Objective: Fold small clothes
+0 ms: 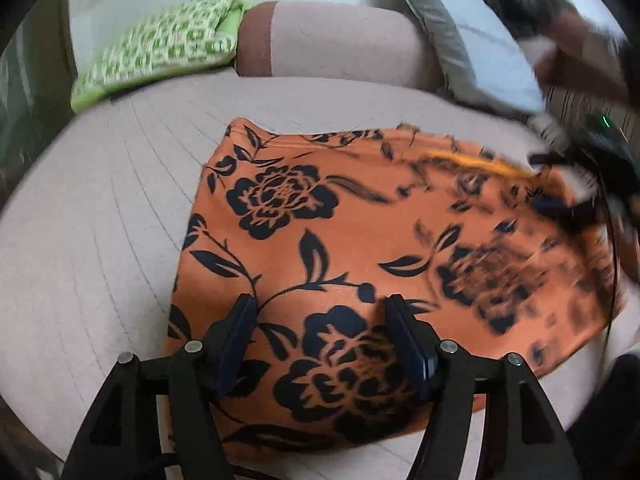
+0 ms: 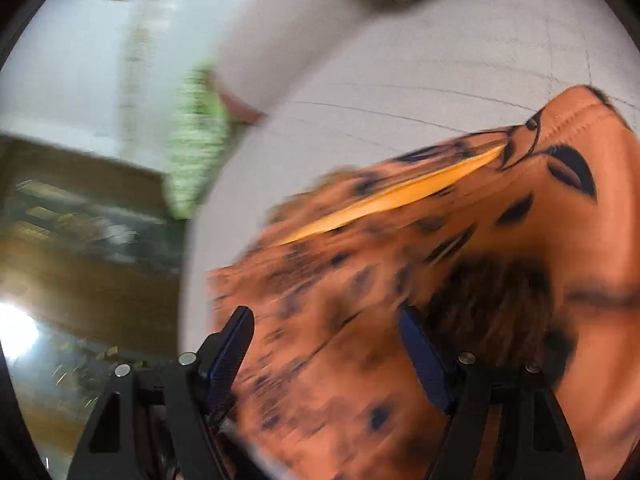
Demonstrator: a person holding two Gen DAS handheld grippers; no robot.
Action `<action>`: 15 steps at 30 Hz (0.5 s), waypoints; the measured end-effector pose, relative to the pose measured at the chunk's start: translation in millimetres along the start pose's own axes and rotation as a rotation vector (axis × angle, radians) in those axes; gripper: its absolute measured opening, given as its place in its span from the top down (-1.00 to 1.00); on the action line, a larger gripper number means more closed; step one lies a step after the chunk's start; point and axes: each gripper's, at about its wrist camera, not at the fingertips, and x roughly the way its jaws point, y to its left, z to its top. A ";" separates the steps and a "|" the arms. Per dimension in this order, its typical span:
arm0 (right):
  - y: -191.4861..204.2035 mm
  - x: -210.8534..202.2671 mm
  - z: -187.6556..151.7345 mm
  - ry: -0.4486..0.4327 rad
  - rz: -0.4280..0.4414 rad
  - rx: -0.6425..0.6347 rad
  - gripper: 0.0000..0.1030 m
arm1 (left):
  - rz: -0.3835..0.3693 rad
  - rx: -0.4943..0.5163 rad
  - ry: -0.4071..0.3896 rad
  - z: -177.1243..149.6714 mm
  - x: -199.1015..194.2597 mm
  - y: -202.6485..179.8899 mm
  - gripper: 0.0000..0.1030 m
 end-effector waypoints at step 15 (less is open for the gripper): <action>-70.5 -156.2 -182.7 -0.270 -0.038 0.140 -0.54 | -0.029 -0.048 -0.092 3.0 -9.7 -2.2 -0.34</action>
